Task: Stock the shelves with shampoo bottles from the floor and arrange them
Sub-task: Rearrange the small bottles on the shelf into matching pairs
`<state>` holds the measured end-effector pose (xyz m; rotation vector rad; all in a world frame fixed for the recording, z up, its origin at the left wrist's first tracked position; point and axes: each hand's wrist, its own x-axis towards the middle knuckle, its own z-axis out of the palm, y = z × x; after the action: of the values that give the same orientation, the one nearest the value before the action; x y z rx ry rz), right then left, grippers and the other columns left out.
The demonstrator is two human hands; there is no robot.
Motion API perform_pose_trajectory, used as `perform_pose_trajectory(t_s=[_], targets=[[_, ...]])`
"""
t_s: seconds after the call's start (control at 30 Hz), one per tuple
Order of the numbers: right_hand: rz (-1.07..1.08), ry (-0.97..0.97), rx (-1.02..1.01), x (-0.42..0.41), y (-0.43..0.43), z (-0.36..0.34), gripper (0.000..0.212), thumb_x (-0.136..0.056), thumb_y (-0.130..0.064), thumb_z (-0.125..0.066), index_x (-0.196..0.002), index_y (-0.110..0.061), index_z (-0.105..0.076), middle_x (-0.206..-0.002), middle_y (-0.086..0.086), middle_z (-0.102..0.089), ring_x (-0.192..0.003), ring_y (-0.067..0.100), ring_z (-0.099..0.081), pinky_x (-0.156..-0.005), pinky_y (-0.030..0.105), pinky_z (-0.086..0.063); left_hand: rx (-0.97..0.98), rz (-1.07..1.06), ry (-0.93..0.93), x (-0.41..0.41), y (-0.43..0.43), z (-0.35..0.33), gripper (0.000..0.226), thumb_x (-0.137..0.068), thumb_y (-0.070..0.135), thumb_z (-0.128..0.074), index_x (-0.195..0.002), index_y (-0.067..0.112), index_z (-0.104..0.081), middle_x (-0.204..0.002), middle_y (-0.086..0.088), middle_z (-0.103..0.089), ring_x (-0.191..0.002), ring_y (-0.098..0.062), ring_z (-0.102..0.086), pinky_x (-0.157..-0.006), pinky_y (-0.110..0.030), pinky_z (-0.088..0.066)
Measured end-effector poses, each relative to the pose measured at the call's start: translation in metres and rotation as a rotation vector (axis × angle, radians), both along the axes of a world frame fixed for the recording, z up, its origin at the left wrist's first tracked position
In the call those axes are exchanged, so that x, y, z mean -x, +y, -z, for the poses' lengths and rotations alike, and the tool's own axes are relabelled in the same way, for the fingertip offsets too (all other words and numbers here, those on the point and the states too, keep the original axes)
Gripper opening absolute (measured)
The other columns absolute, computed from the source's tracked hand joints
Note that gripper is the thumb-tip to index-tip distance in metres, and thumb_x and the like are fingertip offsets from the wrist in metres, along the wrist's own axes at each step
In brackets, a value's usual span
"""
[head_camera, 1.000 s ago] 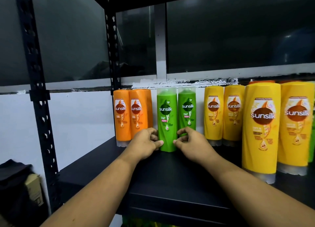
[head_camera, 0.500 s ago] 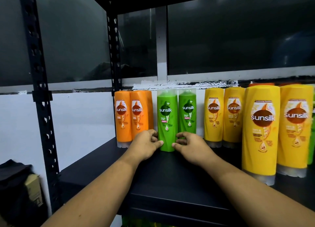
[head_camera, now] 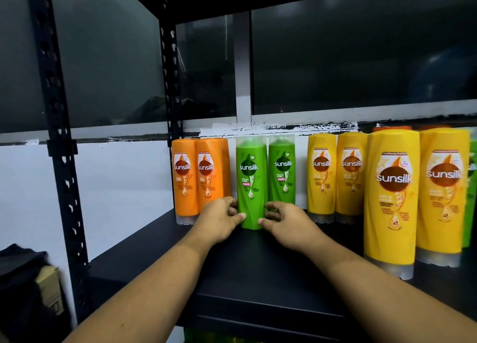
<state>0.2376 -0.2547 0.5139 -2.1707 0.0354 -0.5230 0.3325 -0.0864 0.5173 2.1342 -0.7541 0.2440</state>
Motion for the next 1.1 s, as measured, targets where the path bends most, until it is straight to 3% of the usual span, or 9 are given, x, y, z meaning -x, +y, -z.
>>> perform_pose_trajectory(t_s=[0.33, 0.43, 0.53, 0.6, 0.67, 0.73, 0.83, 0.97, 1.1], targets=[[0.018, -0.002, 0.035, -0.001, -0.001, 0.0, 0.062, -0.091, -0.022, -0.071, -0.146, -0.008, -0.046, -0.139, 0.01, -0.059, -0.128, 0.015, -0.056, -0.11, 0.031, -0.043, -0.028, -0.019, 0.005, 0.008, 0.001, -0.004, 0.027, -0.095, 0.024, -0.071, -0.12, 0.015, -0.065, -0.095, -0.004, -0.076, -0.09, -0.021, -0.072, -0.089, -0.04, -0.058], [0.041, -0.001, 0.158, 0.002, -0.002, 0.0, 0.062, -0.092, -0.023, -0.07, -0.147, -0.009, -0.046, -0.136, 0.005, -0.061, -0.121, 0.014, -0.06, -0.106, 0.026, -0.045, -0.066, -0.043, -0.011, 0.011, 0.002, -0.004, 0.025, -0.096, 0.026, -0.07, -0.118, 0.017, -0.065, -0.096, -0.005, -0.075, -0.092, -0.02, -0.07, -0.084, -0.033, -0.055], [0.072, 0.014, 0.296, 0.008, -0.004, 0.0, 0.061, -0.092, -0.028, -0.069, -0.147, -0.013, -0.047, -0.136, 0.002, -0.062, -0.124, 0.014, -0.059, -0.107, 0.027, -0.045, -0.118, -0.033, -0.032, 0.015, 0.002, -0.004, 0.025, -0.096, 0.021, -0.07, -0.12, 0.017, -0.067, -0.104, 0.0, -0.074, -0.096, -0.012, -0.068, -0.078, -0.013, -0.05], [0.085, 0.051, 0.374, 0.013, -0.003, 0.0, 0.061, -0.092, -0.033, -0.067, -0.147, -0.015, -0.047, -0.137, 0.0, -0.062, -0.126, 0.015, -0.057, -0.108, 0.027, -0.044, -0.151, -0.014, -0.019, 0.019, 0.004, -0.001, 0.029, -0.095, 0.018, -0.07, -0.124, 0.015, -0.068, -0.111, 0.005, -0.074, -0.102, -0.008, -0.068, -0.088, -0.014, -0.051], [0.09, 0.089, 0.444, 0.016, -0.001, 0.0, 0.06, -0.093, -0.035, -0.065, -0.146, -0.014, -0.048, -0.138, 0.003, -0.061, -0.127, 0.019, -0.056, -0.107, 0.028, -0.044, -0.204, -0.028, -0.035, 0.027, 0.008, -0.002, 0.035, -0.093, 0.023, -0.071, -0.128, 0.018, -0.067, -0.118, 0.005, -0.073, -0.111, -0.01, -0.067, -0.101, -0.031, -0.053], [0.09, 0.118, 0.506, 0.019, 0.002, -0.001, 0.062, -0.093, -0.037, -0.063, -0.147, -0.012, -0.046, -0.141, 0.007, -0.058, -0.13, 0.022, -0.054, -0.107, 0.03, -0.044, -0.25, -0.03, -0.054, 0.037, 0.012, -0.001, 0.048, -0.09, 0.031, -0.072, -0.136, 0.022, -0.062, -0.129, 0.002, -0.069, -0.121, -0.015, -0.063, -0.106, -0.038, -0.051], [0.087, 0.19, 0.565, 0.027, 0.005, -0.004, 0.06, -0.096, -0.041, -0.056, -0.148, -0.012, -0.044, -0.145, 0.01, -0.054, -0.133, 0.025, -0.051, -0.108, 0.033, -0.043, -0.375, -0.034, -0.093, 0.065, 0.017, -0.003, 0.062, -0.094, 0.039, -0.067, -0.149, 0.017, -0.05, -0.145, -0.002, -0.058, -0.135, -0.02, -0.054, -0.112, -0.034, -0.044], [0.052, 0.288, 0.626, 0.05, 0.008, -0.007, 0.049, -0.1, -0.045, -0.046, -0.135, -0.013, -0.057, -0.138, 0.012, -0.059, -0.127, 0.028, -0.054, -0.104, 0.035, -0.045, -0.538, 0.013, -0.068, 0.101, 0.024, -0.005, 0.061, -0.101, 0.047, -0.054, -0.155, 0.021, -0.042, -0.155, -0.003, -0.048, -0.14, -0.02, -0.047, -0.115, -0.03, -0.039], [-0.031, 0.324, 0.682, 0.098, 0.005, -0.01, 0.057, -0.103, -0.049, -0.038, -0.152, -0.018, -0.04, -0.16, 0.001, -0.035, -0.147, 0.021, -0.033, -0.119, 0.031, -0.028, -0.573, 0.12, -0.086, 0.136, 0.027, -0.009, 0.056, -0.104, 0.046, -0.049, -0.156, 0.025, -0.04, -0.159, 0.003, -0.042, -0.145, -0.015, -0.04, -0.117, -0.025, -0.032]])
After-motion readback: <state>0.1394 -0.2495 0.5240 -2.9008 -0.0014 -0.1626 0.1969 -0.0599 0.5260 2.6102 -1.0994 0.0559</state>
